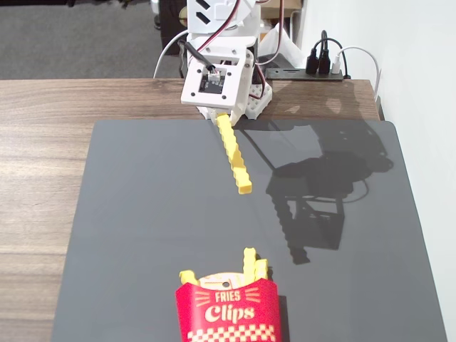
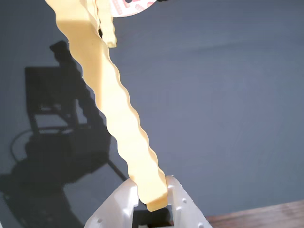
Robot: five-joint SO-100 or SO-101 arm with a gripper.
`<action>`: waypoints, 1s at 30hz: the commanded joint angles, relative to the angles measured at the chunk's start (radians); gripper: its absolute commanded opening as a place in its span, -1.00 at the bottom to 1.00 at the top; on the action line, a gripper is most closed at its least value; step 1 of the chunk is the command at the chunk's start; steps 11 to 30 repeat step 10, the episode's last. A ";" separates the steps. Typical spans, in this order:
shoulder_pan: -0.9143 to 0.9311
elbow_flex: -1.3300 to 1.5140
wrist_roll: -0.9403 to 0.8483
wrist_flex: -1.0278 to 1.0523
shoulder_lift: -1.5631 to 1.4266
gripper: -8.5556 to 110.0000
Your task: Grab a fry
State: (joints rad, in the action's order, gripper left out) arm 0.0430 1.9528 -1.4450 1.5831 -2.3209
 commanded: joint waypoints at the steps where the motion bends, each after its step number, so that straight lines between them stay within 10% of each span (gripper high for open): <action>1: -0.006 -0.051 0.003 -0.002 0.005 -0.85; 30: 0.011 -0.051 -0.008 -0.005 0.018 -0.85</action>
